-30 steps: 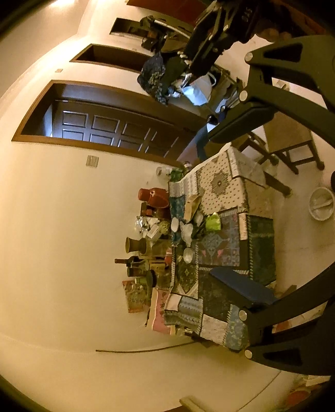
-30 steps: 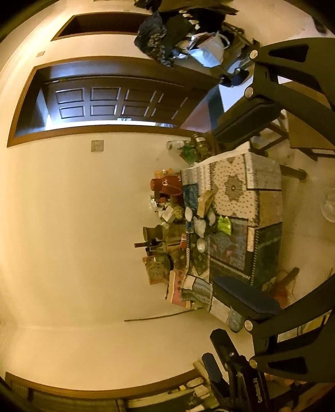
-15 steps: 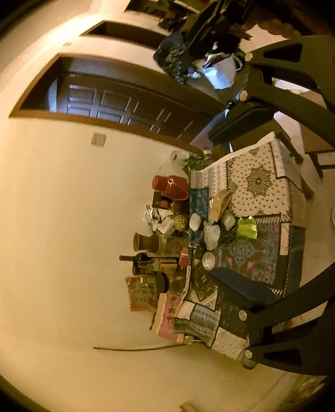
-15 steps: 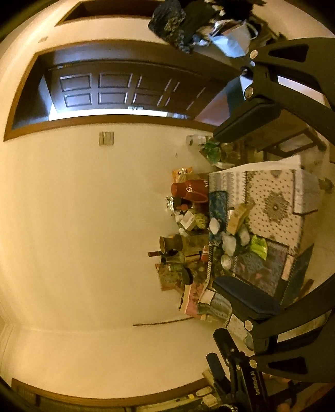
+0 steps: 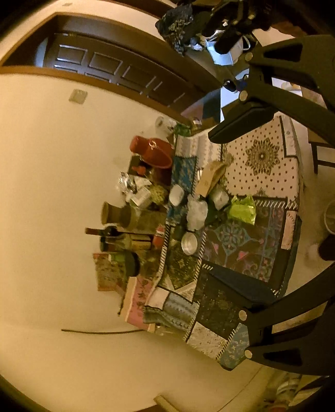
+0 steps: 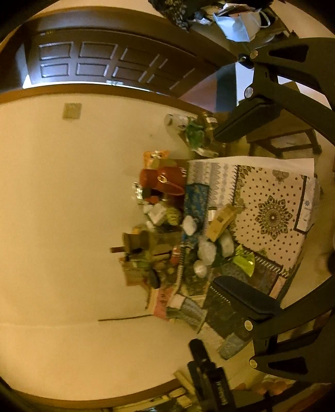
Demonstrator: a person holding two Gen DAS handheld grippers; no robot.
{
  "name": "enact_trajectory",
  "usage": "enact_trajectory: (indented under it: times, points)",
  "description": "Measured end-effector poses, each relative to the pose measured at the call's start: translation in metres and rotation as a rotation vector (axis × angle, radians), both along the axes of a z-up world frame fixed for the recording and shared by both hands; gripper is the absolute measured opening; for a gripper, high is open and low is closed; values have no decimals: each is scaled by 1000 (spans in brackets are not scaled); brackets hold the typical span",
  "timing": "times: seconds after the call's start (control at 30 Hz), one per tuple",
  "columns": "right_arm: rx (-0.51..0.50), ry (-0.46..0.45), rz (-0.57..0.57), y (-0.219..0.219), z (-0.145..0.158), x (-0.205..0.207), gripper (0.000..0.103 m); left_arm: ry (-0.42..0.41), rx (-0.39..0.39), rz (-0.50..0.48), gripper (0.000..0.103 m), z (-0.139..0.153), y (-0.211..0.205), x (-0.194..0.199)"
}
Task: Collect trash
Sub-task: 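Grasp the brown cardboard box with the right gripper while the left reaches the plastic bag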
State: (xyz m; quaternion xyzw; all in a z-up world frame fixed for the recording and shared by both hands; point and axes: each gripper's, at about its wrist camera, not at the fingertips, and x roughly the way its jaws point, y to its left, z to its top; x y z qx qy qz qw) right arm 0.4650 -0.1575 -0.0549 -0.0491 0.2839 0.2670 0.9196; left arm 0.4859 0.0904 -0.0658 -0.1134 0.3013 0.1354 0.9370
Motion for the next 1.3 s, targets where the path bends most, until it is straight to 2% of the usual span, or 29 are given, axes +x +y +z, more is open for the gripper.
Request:
enact_trajectory:
  times: [0.3, 0.57, 0.77, 0.87, 0.97, 1.03, 1.1, 1.2, 1.3]
  points:
    - [-109, 110, 38, 57, -45, 60, 102, 84, -38, -49, 97, -33, 60, 76]
    - [-249, 264, 95, 124, -126, 136, 101, 229, -84, -124, 97, -88, 104, 145]
    - [-345, 347, 117, 154, -177, 183, 100, 342, -133, -164, 97, -140, 118, 189]
    - [-372, 387, 133, 163, -194, 195, 90, 376, -178, -169, 97, -161, 123, 207]
    - [-358, 427, 152, 171, -203, 200, 74, 392, -225, -161, 96, -176, 129, 222]
    - [-342, 456, 166, 174, -206, 198, 51, 413, -282, -166, 89, -188, 132, 233]
    - [-337, 460, 164, 176, -207, 194, 41, 437, -345, -175, 83, -200, 136, 243]
    - [-305, 446, 145, 172, -203, 188, 36, 447, -432, -188, 83, -214, 138, 253]
    - [-246, 450, 122, 164, -196, 183, 36, 453, -449, -207, 83, -221, 131, 260]
